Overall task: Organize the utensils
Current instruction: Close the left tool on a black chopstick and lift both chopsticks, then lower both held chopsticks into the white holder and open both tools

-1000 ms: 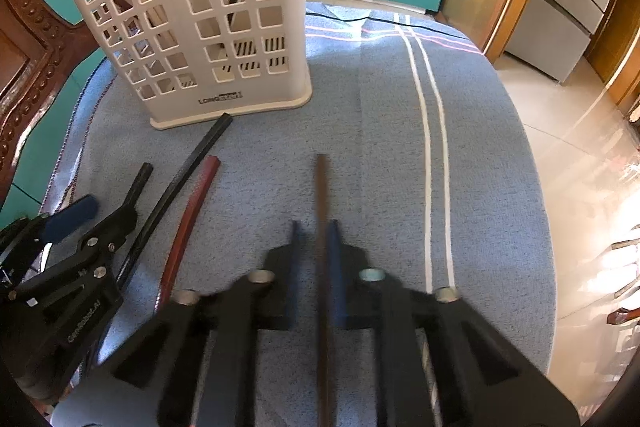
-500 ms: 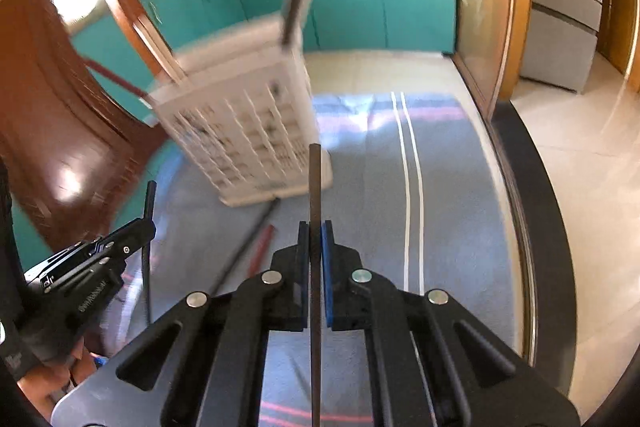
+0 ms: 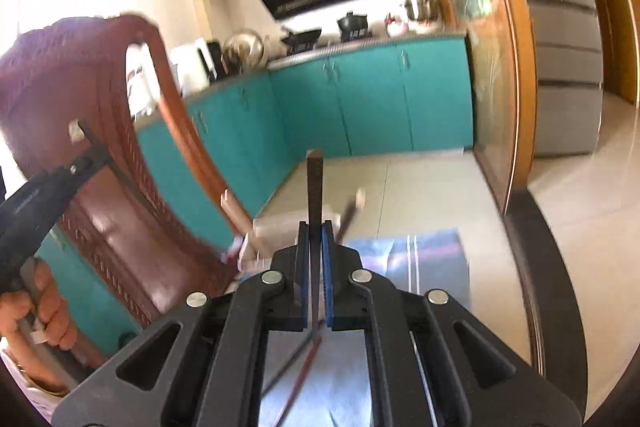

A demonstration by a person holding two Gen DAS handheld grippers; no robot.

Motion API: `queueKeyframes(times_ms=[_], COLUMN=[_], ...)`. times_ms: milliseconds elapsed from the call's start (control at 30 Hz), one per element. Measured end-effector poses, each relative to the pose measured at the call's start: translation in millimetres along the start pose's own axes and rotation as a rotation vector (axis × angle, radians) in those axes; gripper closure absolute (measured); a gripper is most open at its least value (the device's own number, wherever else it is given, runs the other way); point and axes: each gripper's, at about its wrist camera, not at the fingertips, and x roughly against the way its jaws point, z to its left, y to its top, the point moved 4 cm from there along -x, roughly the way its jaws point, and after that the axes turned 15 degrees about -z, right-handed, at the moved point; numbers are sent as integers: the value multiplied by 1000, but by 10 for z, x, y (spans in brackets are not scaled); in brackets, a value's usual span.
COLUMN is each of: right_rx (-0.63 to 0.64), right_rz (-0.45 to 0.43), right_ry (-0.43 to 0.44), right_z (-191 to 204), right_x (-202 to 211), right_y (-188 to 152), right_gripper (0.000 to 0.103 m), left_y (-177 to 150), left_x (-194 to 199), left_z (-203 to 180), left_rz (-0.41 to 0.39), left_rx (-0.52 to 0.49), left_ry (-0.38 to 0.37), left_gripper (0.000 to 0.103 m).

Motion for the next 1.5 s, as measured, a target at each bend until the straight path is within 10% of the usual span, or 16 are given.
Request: queueKeyframes(times_ms=[333,900,1233,1333,1500], right_rx=[-83,72,25,-6,37], right_rz=[-265,-51,-125,-48,424], right_ry=[-2,-78,-34,-30,-84], right_z=[6,96,-106,-148,-93], right_x=[-331,-832,-320,-270,-781], right_y=[401,-513,-598,-851,-1858], right_gripper=[96,88,58,58,58], left_y=[-796,-1243,-1082,-1057,-1188], left_x=[-822,-780,-247,-65,326], left_z=[109,-83,-79,-40,274], left_rz=[149,235,165,131,132], left_rx=[-66,-208,-247,-274,-242], left_ry=[95,111,100,127,244], left_gripper=[96,95,54,51,48])
